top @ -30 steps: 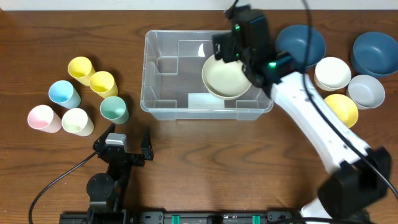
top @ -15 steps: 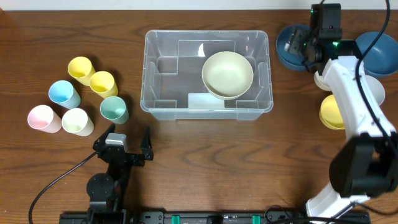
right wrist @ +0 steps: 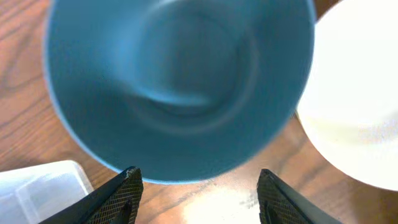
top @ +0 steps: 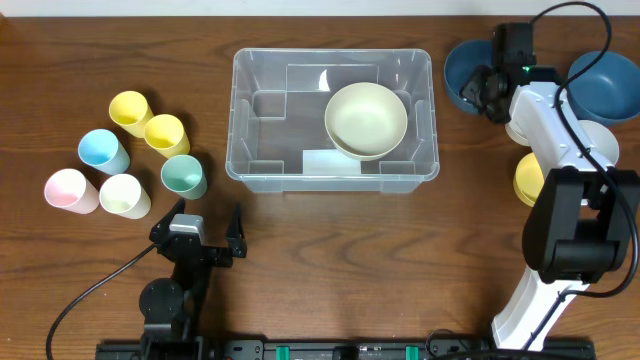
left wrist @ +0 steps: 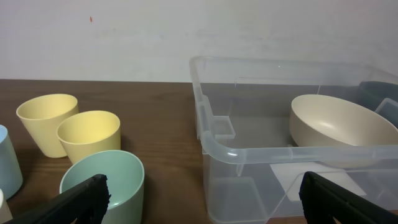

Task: Pack container
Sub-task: 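Move the right gripper to the dark teal bowl and grasp its rim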

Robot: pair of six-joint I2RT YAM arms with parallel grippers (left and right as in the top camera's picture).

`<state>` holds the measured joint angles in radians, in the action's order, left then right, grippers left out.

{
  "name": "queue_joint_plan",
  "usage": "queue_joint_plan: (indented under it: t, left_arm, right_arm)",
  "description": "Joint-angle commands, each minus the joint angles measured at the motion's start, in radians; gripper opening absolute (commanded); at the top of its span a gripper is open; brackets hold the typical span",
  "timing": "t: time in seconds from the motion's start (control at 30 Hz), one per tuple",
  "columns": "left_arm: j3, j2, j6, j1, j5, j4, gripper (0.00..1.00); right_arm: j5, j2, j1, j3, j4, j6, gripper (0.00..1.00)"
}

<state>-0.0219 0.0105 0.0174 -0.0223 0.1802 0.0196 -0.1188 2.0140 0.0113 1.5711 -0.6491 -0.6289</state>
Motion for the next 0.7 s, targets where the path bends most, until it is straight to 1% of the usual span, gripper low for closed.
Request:
queue_joint_plan:
  t: [0.0, 0.2, 0.4, 0.5, 0.57, 0.67]
  left_arm:
    - [0.018, -0.006, -0.017, 0.004, 0.014, 0.033, 0.98]
    - [0.018, -0.006, -0.017, 0.004, 0.014, 0.033, 0.98]
    - [0.018, -0.006, -0.017, 0.004, 0.014, 0.033, 0.98]
    - [0.018, -0.006, -0.017, 0.004, 0.014, 0.033, 0.98]
    - [0.018, -0.006, -0.017, 0.004, 0.014, 0.033, 0.98]
    - [0.018, -0.006, -0.017, 0.004, 0.014, 0.033, 0.98]
  right_arm:
    - [-0.050, 0.001, 0.005, -0.003, -0.005, -0.121, 0.63]
    - [-0.061, 0.001, 0.006, -0.018, -0.009, -0.229, 0.66]
    - [-0.060, 0.049, 0.008, -0.024, 0.003, -0.246, 0.66]
    - [-0.053, 0.084, 0.008, -0.024, 0.003, -0.246, 0.62]
    - [-0.049, 0.101, 0.008, -0.024, 0.006, -0.246, 0.57]
    - [-0.050, 0.112, 0.008, -0.024, 0.011, -0.246, 0.48]
